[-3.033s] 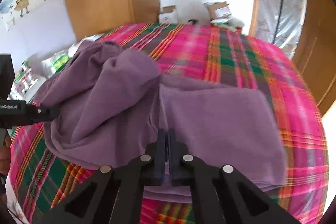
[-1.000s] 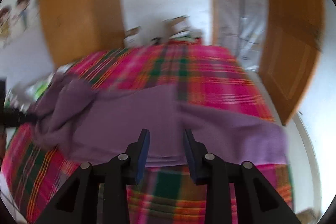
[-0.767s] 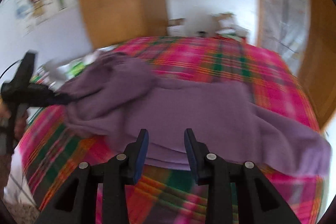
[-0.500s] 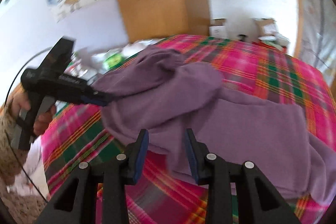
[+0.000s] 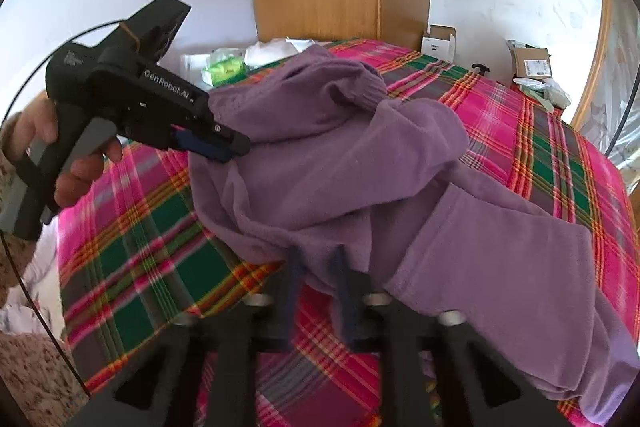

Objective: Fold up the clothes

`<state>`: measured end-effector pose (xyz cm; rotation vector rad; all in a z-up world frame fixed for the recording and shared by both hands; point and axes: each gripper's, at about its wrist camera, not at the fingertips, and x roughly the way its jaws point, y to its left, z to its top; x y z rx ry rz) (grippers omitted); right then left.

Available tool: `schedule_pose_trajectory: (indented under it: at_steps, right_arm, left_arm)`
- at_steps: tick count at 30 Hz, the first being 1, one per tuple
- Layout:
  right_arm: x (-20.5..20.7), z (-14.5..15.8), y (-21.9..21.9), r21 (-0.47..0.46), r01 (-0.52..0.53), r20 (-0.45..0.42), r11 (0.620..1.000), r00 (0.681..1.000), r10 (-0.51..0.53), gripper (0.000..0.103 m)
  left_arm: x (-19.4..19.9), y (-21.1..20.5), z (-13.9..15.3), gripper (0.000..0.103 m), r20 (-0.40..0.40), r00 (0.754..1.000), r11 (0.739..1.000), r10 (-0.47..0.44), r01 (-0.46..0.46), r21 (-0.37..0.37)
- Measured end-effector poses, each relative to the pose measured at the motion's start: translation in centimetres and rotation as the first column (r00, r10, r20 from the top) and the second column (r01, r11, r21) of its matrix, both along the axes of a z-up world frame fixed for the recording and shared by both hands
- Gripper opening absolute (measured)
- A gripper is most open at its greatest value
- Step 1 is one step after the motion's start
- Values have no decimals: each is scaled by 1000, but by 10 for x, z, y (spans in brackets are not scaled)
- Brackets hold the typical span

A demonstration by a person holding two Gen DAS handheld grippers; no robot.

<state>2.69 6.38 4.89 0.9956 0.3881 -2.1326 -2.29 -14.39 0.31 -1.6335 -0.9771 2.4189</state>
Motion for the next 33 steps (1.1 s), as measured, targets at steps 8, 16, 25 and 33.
schedule_pose_trajectory:
  at_steps: [8, 16, 25, 33]
  right_arm:
    - [2, 14, 16, -55, 59, -26, 997, 998, -60, 3]
    - [0, 35, 30, -134, 72, 9, 988, 997, -72, 3]
    - [5, 40, 53, -108, 162, 11, 981, 987, -161, 2]
    - [6, 54, 96, -113, 305, -4, 946, 952, -307, 0]
  left_arm:
    - [3, -7, -5, 25, -21, 999, 997, 38, -36, 67]
    - [12, -2, 25, 30, -123, 992, 999, -29, 32, 22]
    - [5, -35, 27, 30, -123, 989, 993, 83, -93, -70]
    - [15, -36, 27, 30, -134, 990, 993, 37, -52, -110]
